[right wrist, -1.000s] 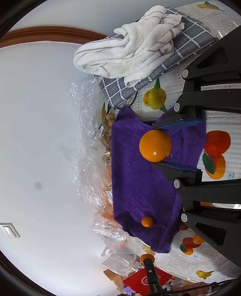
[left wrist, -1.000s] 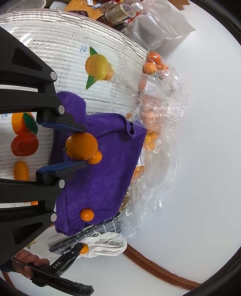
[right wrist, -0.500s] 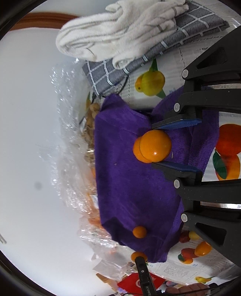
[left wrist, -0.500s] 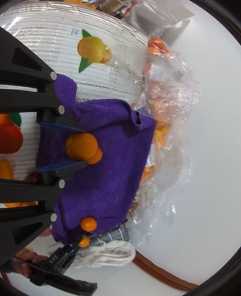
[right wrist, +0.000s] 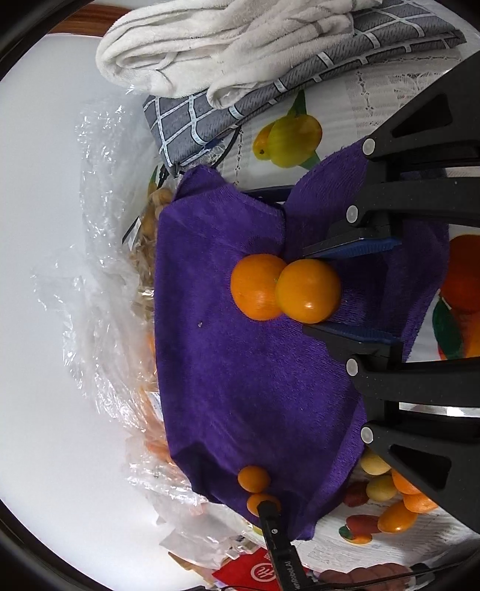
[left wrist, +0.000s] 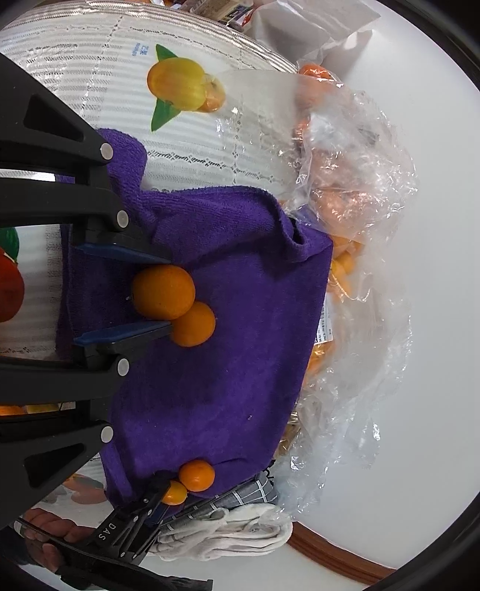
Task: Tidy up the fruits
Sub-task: 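Carry the orange in the right tool onto the purple towel, then open the right tool to set the orange beside the first one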
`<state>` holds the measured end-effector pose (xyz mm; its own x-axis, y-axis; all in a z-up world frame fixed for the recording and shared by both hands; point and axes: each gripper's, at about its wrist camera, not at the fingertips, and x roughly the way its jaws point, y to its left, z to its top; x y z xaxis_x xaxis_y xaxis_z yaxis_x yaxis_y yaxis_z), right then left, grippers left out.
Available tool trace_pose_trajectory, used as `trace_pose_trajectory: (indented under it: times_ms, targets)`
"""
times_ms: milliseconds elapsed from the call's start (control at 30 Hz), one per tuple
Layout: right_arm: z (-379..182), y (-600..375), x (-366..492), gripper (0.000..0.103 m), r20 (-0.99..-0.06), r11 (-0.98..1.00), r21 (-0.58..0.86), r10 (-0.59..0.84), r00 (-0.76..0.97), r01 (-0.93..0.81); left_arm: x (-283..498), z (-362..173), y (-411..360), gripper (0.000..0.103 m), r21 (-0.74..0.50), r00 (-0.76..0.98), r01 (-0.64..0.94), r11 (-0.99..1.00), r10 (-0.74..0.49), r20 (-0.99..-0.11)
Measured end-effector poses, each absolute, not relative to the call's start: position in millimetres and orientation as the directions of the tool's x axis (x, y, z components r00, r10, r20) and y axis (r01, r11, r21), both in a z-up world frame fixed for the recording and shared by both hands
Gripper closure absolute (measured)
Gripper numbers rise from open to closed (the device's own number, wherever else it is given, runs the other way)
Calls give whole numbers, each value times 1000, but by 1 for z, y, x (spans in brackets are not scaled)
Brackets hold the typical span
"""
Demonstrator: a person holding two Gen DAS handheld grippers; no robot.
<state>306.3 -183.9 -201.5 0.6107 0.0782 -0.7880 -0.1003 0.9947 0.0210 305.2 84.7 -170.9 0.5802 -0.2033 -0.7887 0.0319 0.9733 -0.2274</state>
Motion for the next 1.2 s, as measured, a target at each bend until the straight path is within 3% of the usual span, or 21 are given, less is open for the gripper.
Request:
trace_pose_trajectory:
  times_ms: [367,433,500,600,700,767,1200]
  targets:
    - [-205,-181,306,68,-798,996,13,63,599,-88,307,-175,82,73,-236,574,46,971,-219,-789]
    - [-201,-180,305,63,-797,996,15,67,600,-92,306,-175,83,73,-244,574,43,969,-224,-788]
    - [-197,-178,302,41,-800,996,12,62,597,-88,305,-174,84,73,-249,568,42,968,-228,-791]
    - [-187,-174,292,37,-784,995,9,66,617,-95,302,-167,83,71,-250,563,51,967,-235,-792]
    - [-177,-172,281,30,-770,996,-15,46,636,-90,293,-154,84,60,-260,589,59,964,-244,-770]
    - [-171,-169,273,30,-766,996,-27,35,642,-87,286,-145,86,54,-268,612,59,962,-247,-751]
    - [-148,-158,227,30,-740,997,-9,43,672,-74,221,-110,114,54,-244,691,17,970,-188,-698]
